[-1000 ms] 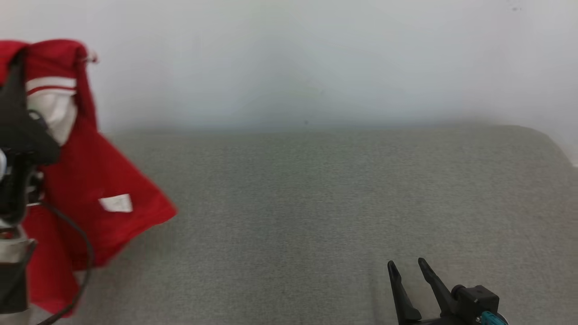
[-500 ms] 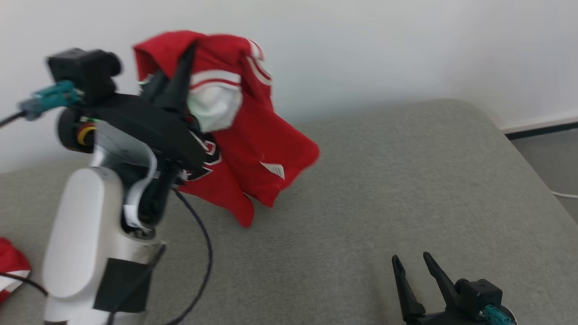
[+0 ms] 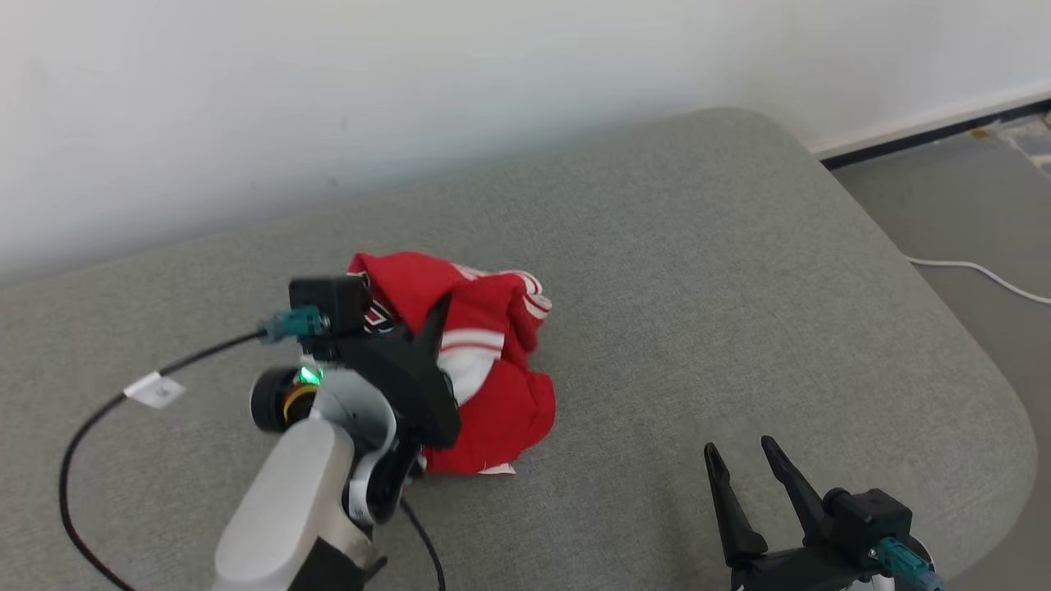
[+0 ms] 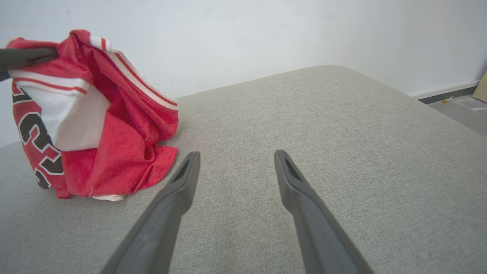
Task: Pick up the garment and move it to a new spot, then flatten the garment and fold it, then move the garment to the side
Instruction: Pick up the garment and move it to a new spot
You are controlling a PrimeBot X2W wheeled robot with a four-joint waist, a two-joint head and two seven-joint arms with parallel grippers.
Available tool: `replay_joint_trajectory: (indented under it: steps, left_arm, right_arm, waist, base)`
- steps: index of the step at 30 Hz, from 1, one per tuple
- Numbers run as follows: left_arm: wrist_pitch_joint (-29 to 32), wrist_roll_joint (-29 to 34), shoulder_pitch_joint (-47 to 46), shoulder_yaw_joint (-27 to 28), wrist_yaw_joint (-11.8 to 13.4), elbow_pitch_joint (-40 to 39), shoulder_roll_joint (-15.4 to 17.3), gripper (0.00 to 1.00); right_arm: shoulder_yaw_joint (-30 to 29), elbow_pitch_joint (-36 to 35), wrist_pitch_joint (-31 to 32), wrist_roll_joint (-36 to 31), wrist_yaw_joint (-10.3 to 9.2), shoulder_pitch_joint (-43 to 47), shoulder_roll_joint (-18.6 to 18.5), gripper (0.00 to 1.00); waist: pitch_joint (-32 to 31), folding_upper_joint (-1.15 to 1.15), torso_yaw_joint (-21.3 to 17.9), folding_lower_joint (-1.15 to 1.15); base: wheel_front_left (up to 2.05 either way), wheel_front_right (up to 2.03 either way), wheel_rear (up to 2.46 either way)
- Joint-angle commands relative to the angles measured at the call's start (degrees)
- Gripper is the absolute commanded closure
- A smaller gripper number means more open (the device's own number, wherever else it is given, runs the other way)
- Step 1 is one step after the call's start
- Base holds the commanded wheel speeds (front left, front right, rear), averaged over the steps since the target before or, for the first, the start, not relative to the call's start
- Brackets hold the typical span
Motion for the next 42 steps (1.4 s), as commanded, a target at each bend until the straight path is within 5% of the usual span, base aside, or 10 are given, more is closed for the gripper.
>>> replay_joint_trajectory:
  steps: [1,4,6,7,20,28,42]
  left_arm:
    - [-0.46,-0.01,1.08,-0.43,0.23,1.32,0.06,1.0]
    - [-1.33,-0.55,2.17,-1.65,0.58,5.67,0.02,1.0]
    - [-2.36,-1.09,2.79,-2.57,0.38,7.26,-0.03,0.6]
    - [-3.37,-1.46,3.19,-2.81,0.25,7.63,-0.04,0.0]
    - [-23.93,-0.97,16.52,0.02,1.45,-1.83,2.29,0.0]
    - [-24.72,7.08,30.65,8.95,3.32,-14.98,3.49,0.0]
    - [-24.75,17.47,42.16,14.46,-1.49,-16.66,2.92,0.0]
  right_arm:
    - [0.05,0.1,-0.25,0.24,-0.12,-0.01,-0.09,0.0]
    - [-0.3,0.38,-0.39,0.19,-0.12,0.33,-0.09,0.0]
    - [-0.75,0.56,-0.35,-0.07,-0.12,0.61,-0.09,0.0]
    - [-0.91,0.62,-0.22,-0.25,-0.12,0.7,-0.09,0.0]
    - [-6.15,-1.74,1.14,-3.38,-0.12,3.32,-0.1,0.0]
    - [-7.95,-3.4,2.05,-5.02,-0.12,6.06,-0.09,0.0]
    - [-7.87,-2.03,1.51,-4.67,-0.12,8.67,-0.1,0.0]
  waist:
    - [1.7,-0.01,-1.34,-0.01]
    - [1.64,-0.01,-0.66,-0.01]
    - [1.11,-0.01,0.22,-0.01]
    - [0.77,-0.01,0.69,-0.01]
    - [-4.84,-0.01,9.81,-0.01]
    - [-7.09,-0.01,14.77,-0.01]
    - [-9.37,-0.01,18.81,-0.01]
  base:
    - [0.0,0.0,0.0]
    - [0.0,0.0,0.0]
    - [0.0,0.0,0.0]
    - [0.0,0.0,0.0]
    - [0.0,0.0,0.0]
    - [0.0,0.0,0.0]
    - [0.0,0.0,0.0]
